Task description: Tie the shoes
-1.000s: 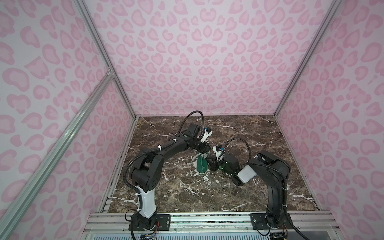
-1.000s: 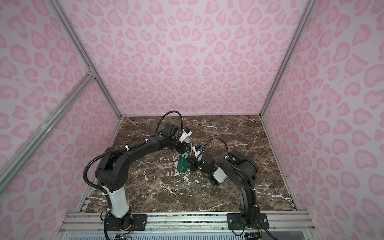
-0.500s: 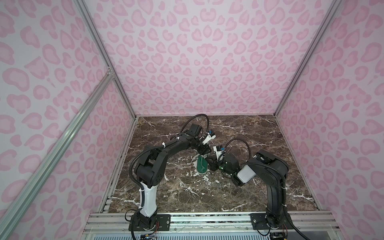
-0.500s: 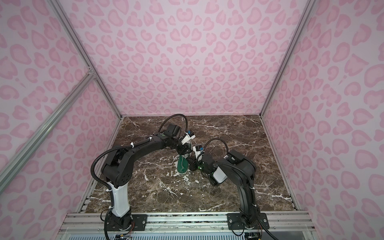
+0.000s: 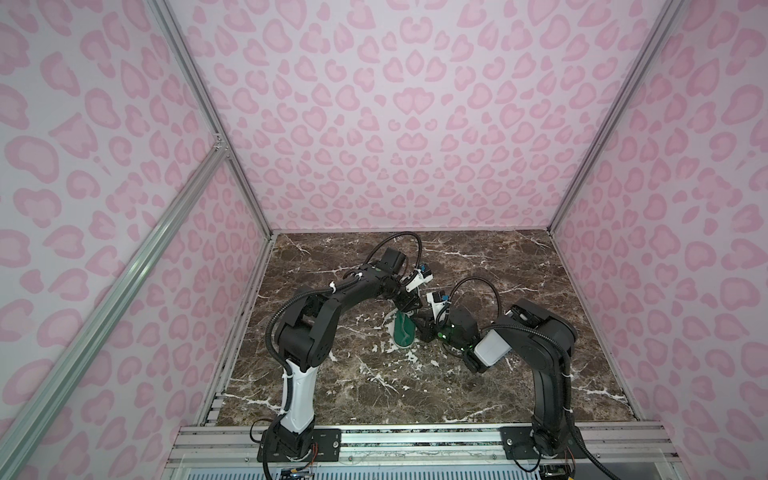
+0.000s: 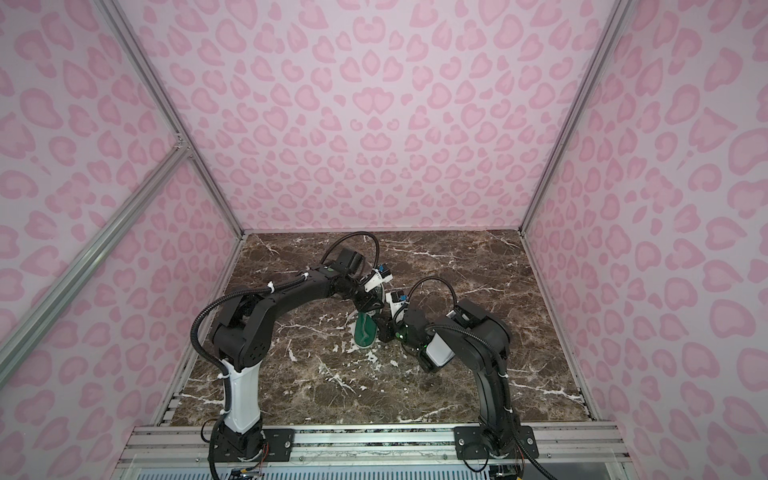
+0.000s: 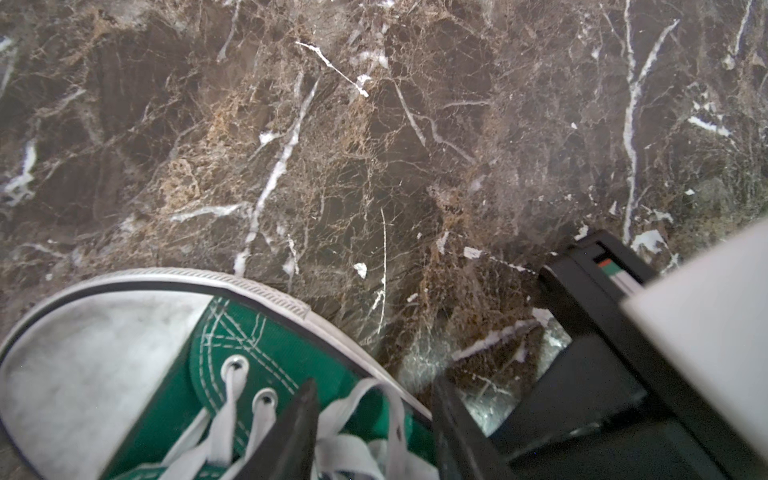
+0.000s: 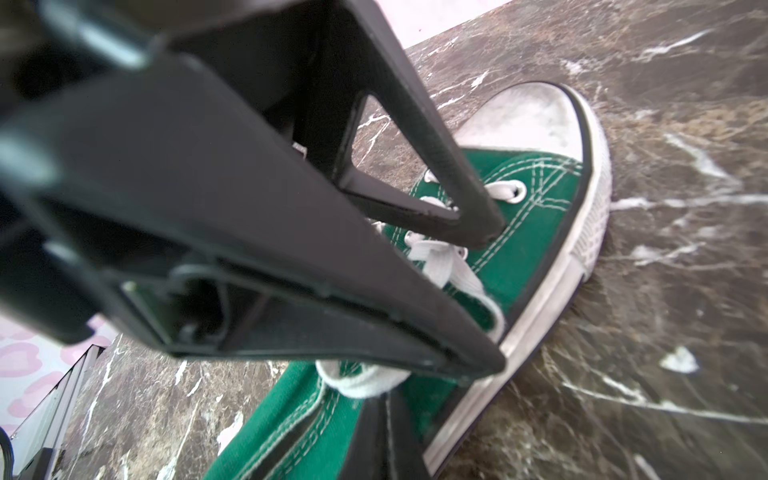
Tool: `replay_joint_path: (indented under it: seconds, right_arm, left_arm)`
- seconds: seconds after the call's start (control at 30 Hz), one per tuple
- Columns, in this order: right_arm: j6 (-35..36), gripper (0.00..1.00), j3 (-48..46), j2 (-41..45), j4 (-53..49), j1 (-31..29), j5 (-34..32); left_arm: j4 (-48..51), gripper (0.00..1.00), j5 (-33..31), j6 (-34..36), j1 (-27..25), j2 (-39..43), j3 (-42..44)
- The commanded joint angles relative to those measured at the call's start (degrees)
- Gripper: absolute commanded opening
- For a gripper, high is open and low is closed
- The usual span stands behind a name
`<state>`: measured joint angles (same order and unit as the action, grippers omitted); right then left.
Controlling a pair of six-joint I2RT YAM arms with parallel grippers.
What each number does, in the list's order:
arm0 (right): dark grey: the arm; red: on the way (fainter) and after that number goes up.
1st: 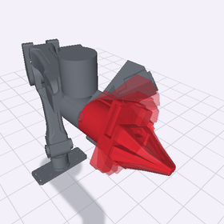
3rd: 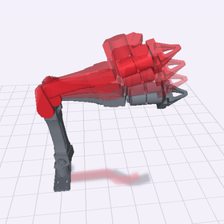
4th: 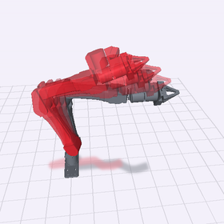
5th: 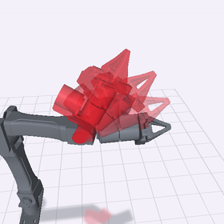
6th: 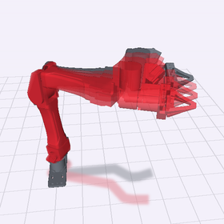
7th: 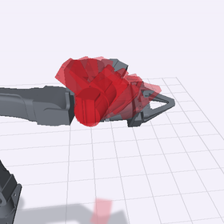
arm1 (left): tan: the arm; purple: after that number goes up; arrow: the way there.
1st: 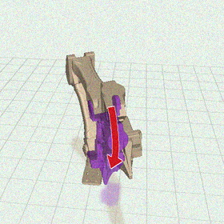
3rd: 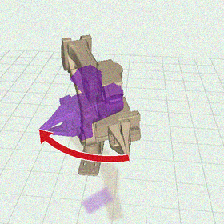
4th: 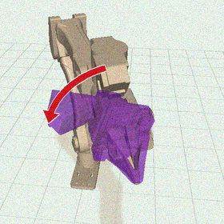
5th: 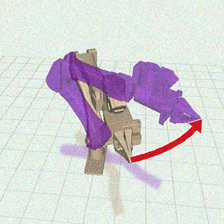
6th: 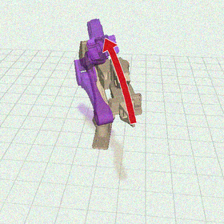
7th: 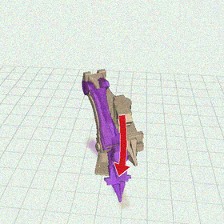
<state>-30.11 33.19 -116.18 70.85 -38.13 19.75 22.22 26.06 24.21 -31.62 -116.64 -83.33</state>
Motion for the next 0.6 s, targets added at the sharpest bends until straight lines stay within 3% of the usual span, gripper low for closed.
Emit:
replay_joint_path:
  seconds: [0.0, 0.37, 0.57]
  right_arm:
    - [-0.3, 0.00, -0.2, -0.6, 1.6, -0.1, 0.4]
    - [-0.5, 0.00, -0.7, -0.5, 1.9, -0.4, 0.1]
    - [-0.3, 0.00, -0.5, -0.4, 1.4, -0.5, 0.2]
  left_arm:
    - [0.0, 0.47, -0.1, 1.4, 0.0, -0.9, -0.1]
    - [-0.7, 0.43, -5.2, 3.0, -0.8, -1.3, 0.6]
    - [-1.3, 0.31, -5.0, 2.1, -1.0, -1.4, 0.9]
